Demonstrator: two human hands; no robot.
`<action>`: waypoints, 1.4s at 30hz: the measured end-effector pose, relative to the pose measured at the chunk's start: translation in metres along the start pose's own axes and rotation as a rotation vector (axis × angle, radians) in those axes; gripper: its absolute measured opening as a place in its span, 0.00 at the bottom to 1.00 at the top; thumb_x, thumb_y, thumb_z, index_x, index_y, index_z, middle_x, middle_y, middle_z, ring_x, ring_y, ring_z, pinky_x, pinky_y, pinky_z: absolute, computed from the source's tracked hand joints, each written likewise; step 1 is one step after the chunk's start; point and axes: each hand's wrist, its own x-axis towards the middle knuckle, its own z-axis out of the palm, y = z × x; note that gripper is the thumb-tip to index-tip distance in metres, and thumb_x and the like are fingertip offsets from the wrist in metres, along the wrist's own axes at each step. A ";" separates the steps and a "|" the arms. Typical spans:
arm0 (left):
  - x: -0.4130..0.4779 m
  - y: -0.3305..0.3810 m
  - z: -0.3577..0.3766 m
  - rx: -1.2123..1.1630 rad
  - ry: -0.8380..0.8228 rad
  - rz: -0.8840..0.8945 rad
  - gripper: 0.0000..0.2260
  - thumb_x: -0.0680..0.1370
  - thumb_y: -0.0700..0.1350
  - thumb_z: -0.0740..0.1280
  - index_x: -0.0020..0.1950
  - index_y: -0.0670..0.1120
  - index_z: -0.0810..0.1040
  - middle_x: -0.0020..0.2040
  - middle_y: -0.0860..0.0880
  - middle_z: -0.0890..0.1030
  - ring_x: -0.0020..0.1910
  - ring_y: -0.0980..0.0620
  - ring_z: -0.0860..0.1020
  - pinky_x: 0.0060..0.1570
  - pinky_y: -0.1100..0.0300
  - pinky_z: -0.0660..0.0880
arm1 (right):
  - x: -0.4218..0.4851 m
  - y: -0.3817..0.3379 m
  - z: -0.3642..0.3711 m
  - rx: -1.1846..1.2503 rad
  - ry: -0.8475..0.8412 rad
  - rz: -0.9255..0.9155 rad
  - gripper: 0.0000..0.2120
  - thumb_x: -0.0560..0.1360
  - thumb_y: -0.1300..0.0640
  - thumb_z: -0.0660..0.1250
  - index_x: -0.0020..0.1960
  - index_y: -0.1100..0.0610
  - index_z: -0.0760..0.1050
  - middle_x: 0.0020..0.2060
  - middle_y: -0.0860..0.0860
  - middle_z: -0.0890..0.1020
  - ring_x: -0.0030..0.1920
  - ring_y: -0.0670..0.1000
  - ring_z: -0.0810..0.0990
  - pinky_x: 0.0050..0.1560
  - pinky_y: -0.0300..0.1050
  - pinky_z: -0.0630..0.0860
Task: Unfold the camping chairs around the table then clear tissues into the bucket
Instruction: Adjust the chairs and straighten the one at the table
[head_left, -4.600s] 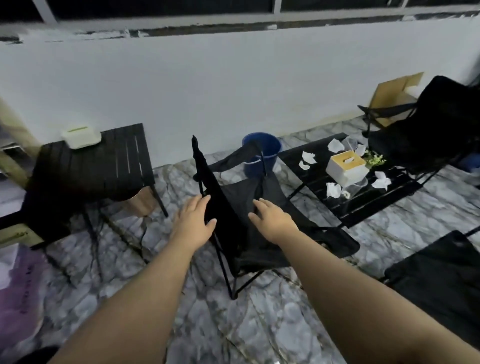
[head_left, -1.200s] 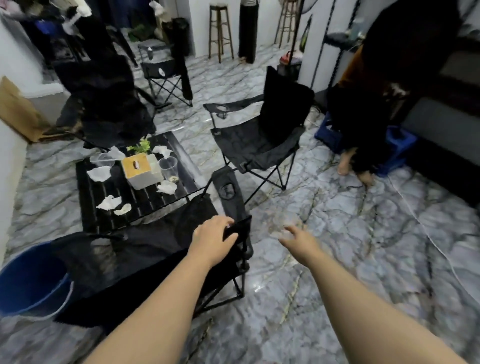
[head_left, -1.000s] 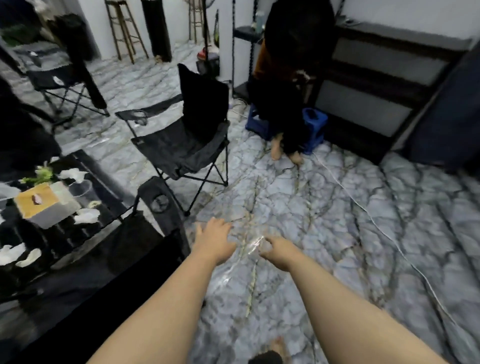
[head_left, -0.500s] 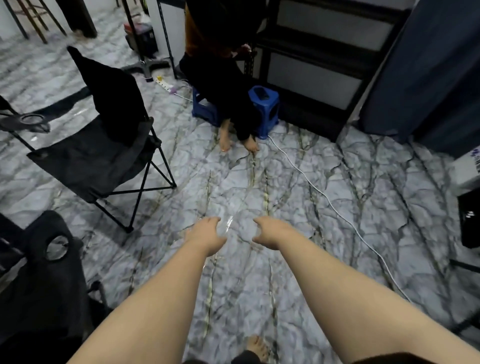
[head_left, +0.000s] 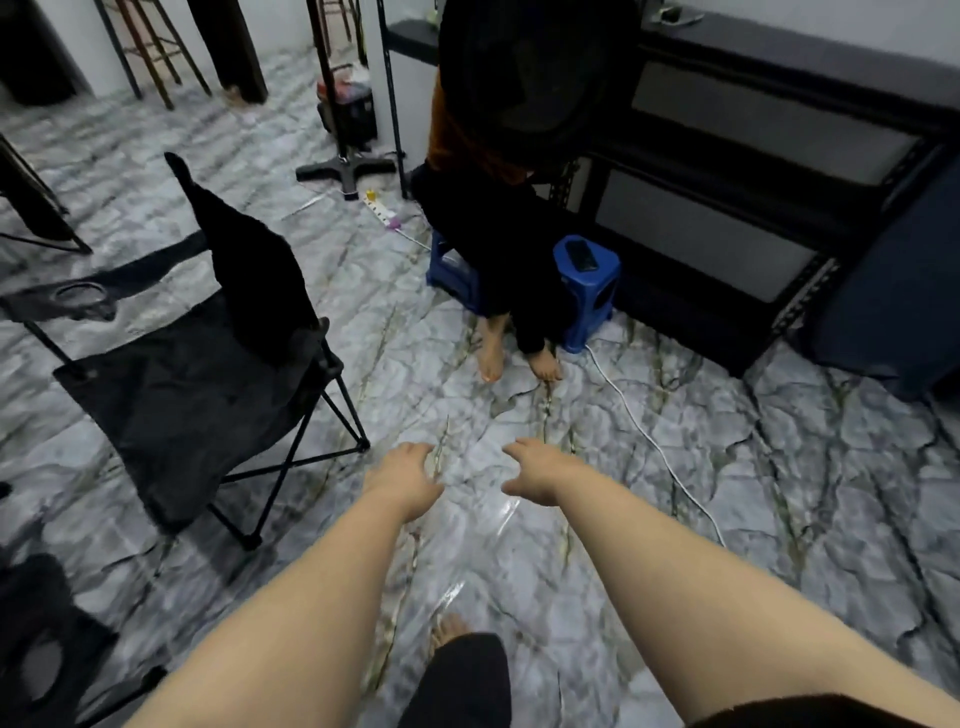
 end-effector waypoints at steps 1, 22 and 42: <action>0.019 0.002 -0.016 0.006 -0.001 -0.010 0.28 0.77 0.54 0.62 0.74 0.51 0.57 0.75 0.48 0.60 0.73 0.46 0.61 0.71 0.46 0.60 | 0.015 -0.002 -0.020 -0.005 -0.001 -0.009 0.30 0.79 0.48 0.59 0.77 0.53 0.52 0.77 0.51 0.52 0.76 0.55 0.56 0.72 0.53 0.62; 0.348 0.033 -0.248 -0.245 0.319 -0.418 0.27 0.77 0.53 0.60 0.74 0.49 0.58 0.74 0.48 0.61 0.74 0.46 0.57 0.73 0.44 0.55 | 0.373 -0.067 -0.342 -0.407 -0.040 -0.352 0.29 0.80 0.50 0.58 0.77 0.52 0.51 0.77 0.50 0.53 0.74 0.56 0.60 0.69 0.53 0.64; 0.362 -0.184 -0.380 -0.655 0.852 -1.006 0.32 0.75 0.58 0.64 0.75 0.52 0.56 0.76 0.52 0.59 0.77 0.49 0.51 0.74 0.42 0.53 | 0.516 -0.448 -0.448 -0.840 0.009 -1.401 0.35 0.75 0.53 0.67 0.76 0.47 0.53 0.78 0.48 0.51 0.77 0.51 0.47 0.75 0.55 0.48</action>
